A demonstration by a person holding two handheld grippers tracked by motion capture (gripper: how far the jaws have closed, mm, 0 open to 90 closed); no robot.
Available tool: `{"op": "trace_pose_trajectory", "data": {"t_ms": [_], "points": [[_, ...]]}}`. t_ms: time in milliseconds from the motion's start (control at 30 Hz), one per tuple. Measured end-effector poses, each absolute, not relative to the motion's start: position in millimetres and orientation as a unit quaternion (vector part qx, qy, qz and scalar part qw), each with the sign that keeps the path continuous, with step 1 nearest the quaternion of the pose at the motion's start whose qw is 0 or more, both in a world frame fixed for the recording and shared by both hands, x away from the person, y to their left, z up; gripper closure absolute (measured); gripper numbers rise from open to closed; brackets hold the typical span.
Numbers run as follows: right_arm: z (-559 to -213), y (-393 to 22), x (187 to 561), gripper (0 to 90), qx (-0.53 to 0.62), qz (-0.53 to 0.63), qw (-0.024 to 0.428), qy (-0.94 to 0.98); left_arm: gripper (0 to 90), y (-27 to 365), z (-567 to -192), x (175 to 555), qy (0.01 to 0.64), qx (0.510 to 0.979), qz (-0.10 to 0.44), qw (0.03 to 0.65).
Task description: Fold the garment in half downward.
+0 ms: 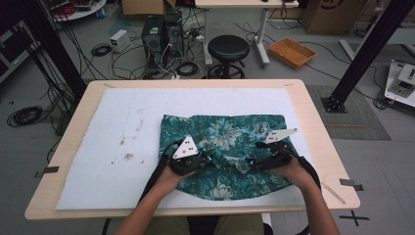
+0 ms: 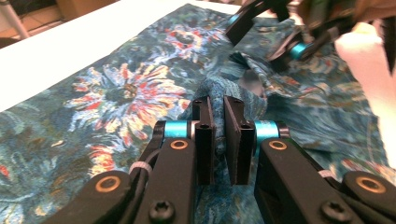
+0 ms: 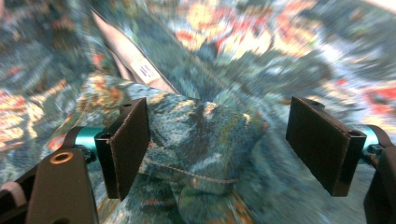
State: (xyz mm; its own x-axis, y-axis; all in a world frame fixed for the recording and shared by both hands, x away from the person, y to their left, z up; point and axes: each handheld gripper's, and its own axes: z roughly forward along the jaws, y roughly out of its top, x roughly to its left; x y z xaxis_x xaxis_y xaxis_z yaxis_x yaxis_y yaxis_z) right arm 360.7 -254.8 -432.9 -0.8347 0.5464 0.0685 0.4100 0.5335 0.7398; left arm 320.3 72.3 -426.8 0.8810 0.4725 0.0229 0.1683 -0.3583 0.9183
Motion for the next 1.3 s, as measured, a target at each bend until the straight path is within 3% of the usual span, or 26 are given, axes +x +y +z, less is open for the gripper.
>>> {"op": "trace_pose_trajectory", "data": {"t_ms": [100,133,167,267,333,400,467,533,700,833,1000,1200,1233,1267,1300], "points": [[-437,-242,365,23.3,0.271,0.368,0.077,0.886,83.0,73,-429,319,0.191,0.817,0.140,0.526],[-438,-238,365,29.0,0.263,0.361,0.077,0.892,83.0,73,-429,319,0.189,0.818,0.138,0.526],[-438,-235,364,37.4,0.253,0.353,0.081,0.897,83.1,74,-429,319,0.189,0.818,0.139,0.526],[-433,-233,358,78.0,0.214,0.356,0.091,0.905,83.0,76,-429,318,0.190,0.818,0.135,0.526],[-428,-235,354,83.1,0.199,0.373,0.097,0.901,82.7,77,-430,319,0.195,0.818,0.131,0.525],[-422,-241,350,83.6,0.194,0.399,0.107,0.890,77.0,80,-431,320,0.208,0.815,0.122,0.527],[-417,-248,347,83.7,0.195,0.428,0.116,0.875,61.0,82,-431,323,0.230,0.811,0.123,0.523],[-413,-256,344,83.7,0.192,0.460,0.122,0.859,51.2,84,-430,325,0.244,0.806,0.122,0.525],[-408,-263,335,83.7,0.168,0.490,0.144,0.843,38.5,83,-429,333,0.263,0.802,0.099,0.528],[-409,-264,330,83.6,0.155,0.501,0.147,0.839,33.6,80,-431,340,0.270,0.805,0.082,0.522],[-410,-266,328,83.6,0.150,0.505,0.148,0.837,32.0,81,-437,348,0.296,0.810,0.069,0.502],[-410,-267,327,83.5,0.144,0.511,0.144,0.835,32.4,73,-441,349,0.265,0.824,0.041,0.499],[-409,-267,326,83.5,0.141,0.513,0.144,0.834,40.7,71,-442,349,0.261,0.826,0.040,0.498],[-409,-267,326,83.5,0.141,0.513,0.144,0.834,40.7,69,-442,348,0.256,0.829,0.044,0.496],[-409,-267,325,83.5,0.143,0.513,0.140,0.835,58.4,67,-442,344,0.251,0.831,0.069,0.491]]}}
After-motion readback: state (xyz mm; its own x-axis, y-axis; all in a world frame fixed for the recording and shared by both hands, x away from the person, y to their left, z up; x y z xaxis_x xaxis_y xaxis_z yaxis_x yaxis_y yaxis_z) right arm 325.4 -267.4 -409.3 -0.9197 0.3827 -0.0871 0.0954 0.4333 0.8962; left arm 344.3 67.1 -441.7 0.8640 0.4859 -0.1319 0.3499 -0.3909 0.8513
